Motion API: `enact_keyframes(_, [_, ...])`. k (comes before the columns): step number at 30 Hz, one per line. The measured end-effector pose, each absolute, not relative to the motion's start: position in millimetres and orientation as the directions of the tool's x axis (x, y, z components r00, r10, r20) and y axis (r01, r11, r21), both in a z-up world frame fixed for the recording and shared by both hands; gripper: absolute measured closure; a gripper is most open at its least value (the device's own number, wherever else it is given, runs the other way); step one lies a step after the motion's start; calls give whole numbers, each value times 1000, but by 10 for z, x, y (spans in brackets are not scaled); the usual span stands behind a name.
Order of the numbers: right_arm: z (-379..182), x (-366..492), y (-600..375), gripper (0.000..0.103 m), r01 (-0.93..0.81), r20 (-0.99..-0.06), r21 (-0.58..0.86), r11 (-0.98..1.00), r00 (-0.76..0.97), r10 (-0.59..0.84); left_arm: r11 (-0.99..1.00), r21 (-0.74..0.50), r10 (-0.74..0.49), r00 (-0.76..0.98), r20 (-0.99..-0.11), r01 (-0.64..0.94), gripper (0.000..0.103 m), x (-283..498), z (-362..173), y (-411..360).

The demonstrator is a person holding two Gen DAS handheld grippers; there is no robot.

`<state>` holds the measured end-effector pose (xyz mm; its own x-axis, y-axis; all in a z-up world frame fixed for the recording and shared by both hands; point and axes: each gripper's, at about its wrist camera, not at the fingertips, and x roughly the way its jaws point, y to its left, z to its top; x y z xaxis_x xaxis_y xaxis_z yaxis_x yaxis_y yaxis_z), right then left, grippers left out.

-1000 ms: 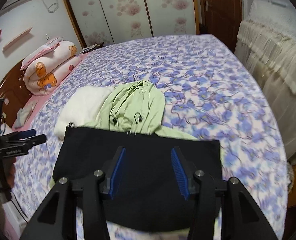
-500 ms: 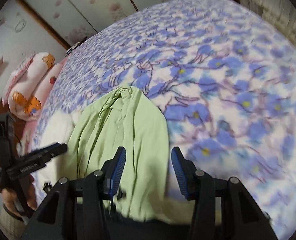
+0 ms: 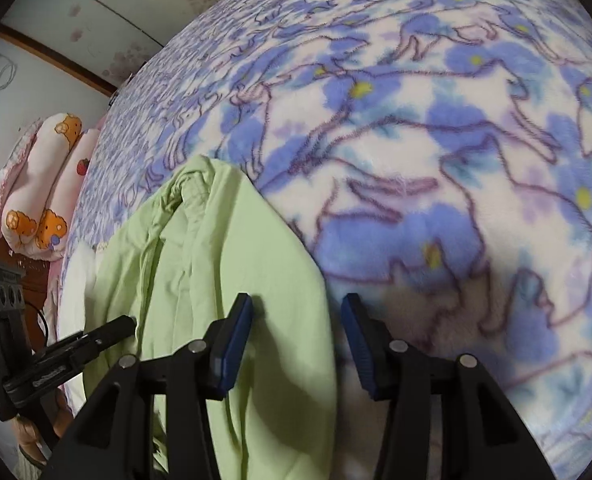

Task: Fold large clothes

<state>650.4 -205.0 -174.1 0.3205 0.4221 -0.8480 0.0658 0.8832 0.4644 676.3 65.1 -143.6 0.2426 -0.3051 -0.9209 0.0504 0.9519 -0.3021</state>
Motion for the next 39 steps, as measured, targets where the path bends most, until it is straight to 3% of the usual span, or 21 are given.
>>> enact_keyframes(1, [-1744, 6505, -2017, 93, 55, -846, 470, 881, 315, 431, 954, -294, -298, 260, -919, 56, 97, 6755, -1403, 643])
enact_keyframes(4, [-1607, 6447, -1968, 98, 10, -835, 444, 896, 369, 410, 957, -279, -290, 299, -909, 80, 99, 6695, -1284, 605])
enact_keyframes(11, [-808, 5824, -2204, 99, -111, -638, 589, 801, 545, 544, 896, -404, -443, 428, -788, 183, 100, 6124, -549, 657])
enact_keyframes(17, [-204, 4586, -2299, 99, -304, -513, 549, 778, 612, 601, 803, -509, -594, 482, -644, 310, 99, 5017, -47, 1093])
enact_keyframes(19, [-244, 4156, -2335, 96, -309, -538, 492, 814, 627, 563, 802, -493, -598, 459, -657, 339, 96, 4607, -172, 1218])
enact_keyframes(21, [-420, 3815, -2358, 91, -278, -613, 424, 862, 612, 499, 822, -457, -567, 409, -715, 339, 89, 4229, -439, 1309])
enact_keyframes(24, [-909, 3405, -2390, 81, -181, -772, 348, 920, 500, 391, 867, -410, -488, 316, -814, 284, 86, 3794, -897, 1424])
enact_keyframes(27, [-1423, 3123, -2474, 80, -39, -896, 341, 939, 289, 338, 893, -429, -448, 167, -879, 136, 58, 3475, -1359, 1593])
enact_keyframes(30, [-1493, 2900, -2538, 80, 47, -898, 389, 920, 240, 368, 868, -497, -492, 123, -862, -9, 53, 3273, -1512, 1787])
enact_keyframes(34, [-1332, 2888, -2498, 65, 91, -855, 477, 874, 281, 437, 811, -577, -552, 197, -810, -99, 36, 3288, -1400, 1909])
enact_keyframes(39, [-1379, 3089, -2331, 64, 96, -831, 518, 850, 290, 474, 758, -646, -609, 259, -750, -90, 36, 3414, -1279, 1812])
